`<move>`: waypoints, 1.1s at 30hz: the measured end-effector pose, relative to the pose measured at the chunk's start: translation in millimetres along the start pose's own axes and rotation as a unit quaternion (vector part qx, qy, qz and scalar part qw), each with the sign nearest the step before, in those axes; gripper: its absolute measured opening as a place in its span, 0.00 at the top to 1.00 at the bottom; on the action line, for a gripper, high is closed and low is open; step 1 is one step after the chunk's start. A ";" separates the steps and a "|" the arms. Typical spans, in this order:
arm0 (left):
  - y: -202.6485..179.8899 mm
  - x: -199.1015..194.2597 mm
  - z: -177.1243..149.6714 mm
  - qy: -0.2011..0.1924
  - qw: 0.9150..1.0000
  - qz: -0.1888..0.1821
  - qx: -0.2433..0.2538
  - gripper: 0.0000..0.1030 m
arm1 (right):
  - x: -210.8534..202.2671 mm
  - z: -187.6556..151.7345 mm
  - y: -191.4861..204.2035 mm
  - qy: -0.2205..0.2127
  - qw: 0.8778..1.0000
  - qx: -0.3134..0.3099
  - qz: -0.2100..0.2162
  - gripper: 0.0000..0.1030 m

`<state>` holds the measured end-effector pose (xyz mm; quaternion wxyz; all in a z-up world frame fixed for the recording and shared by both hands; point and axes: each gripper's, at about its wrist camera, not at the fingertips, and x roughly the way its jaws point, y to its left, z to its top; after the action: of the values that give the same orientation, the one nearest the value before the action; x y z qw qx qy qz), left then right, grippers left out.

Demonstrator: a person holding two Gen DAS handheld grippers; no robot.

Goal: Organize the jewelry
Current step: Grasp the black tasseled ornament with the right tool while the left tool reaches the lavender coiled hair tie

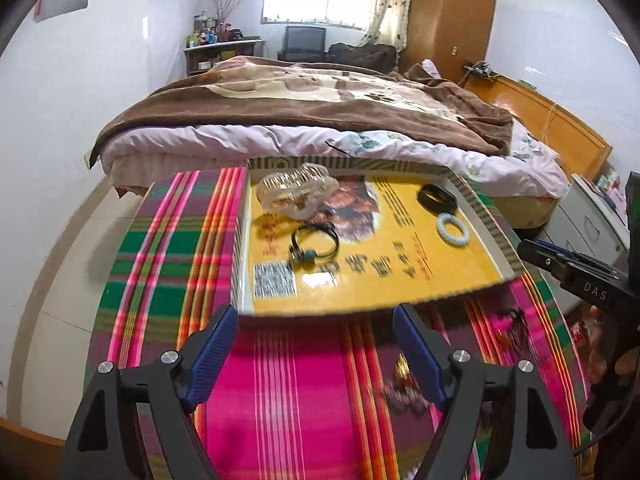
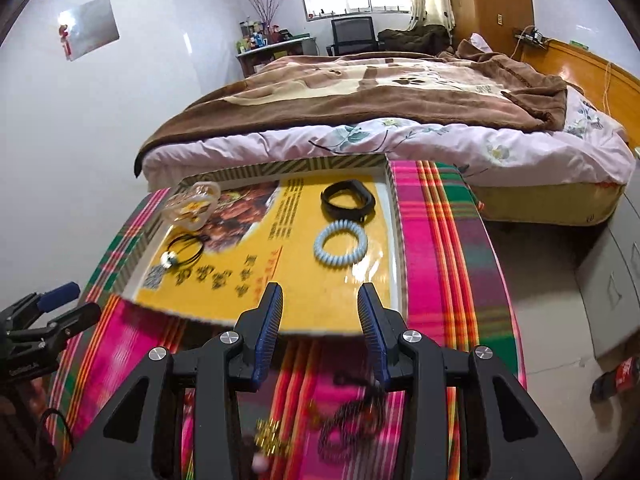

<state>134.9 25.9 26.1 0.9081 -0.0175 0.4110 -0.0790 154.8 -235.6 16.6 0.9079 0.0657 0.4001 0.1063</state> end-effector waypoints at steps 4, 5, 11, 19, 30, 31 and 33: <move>-2.9 -10.2 -23.4 0.007 1.000 -0.024 0.003 0.23 | -14.9 -25.5 0.0 0.001 1.000 0.009 0.013 0.61; -4.2 -11.6 -29.3 0.010 0.999 -0.030 0.004 0.23 | -17.5 -33.4 0.6 0.003 1.000 0.009 0.016 0.61; -12.3 -20.4 -65.2 0.027 0.997 -0.065 0.013 0.23 | -23.1 -69.2 7.6 0.022 0.999 0.005 0.032 0.60; -17.1 -24.6 -95.9 0.040 0.996 -0.081 0.015 0.23 | -14.6 -100.7 31.3 0.045 0.998 -0.004 0.054 0.53; 3.8 -33.1 -109.9 0.039 0.997 -0.072 -0.011 0.19 | -0.5 -110.2 58.7 0.055 0.998 -0.034 -0.004 0.46; 4.0 -32.7 -110.3 0.041 0.997 -0.071 -0.011 0.19 | 1.6 -110.5 59.2 0.058 0.998 -0.034 -0.011 0.46; 4.5 -31.9 -111.0 0.042 0.996 -0.073 -0.011 0.19 | 2.6 -112.1 61.4 0.055 0.997 -0.040 -0.028 0.46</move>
<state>31.6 39.0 -24.0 0.8815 -0.0542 0.4473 -0.1414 64.8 -171.6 -48.0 0.8892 0.0125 0.4461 0.1002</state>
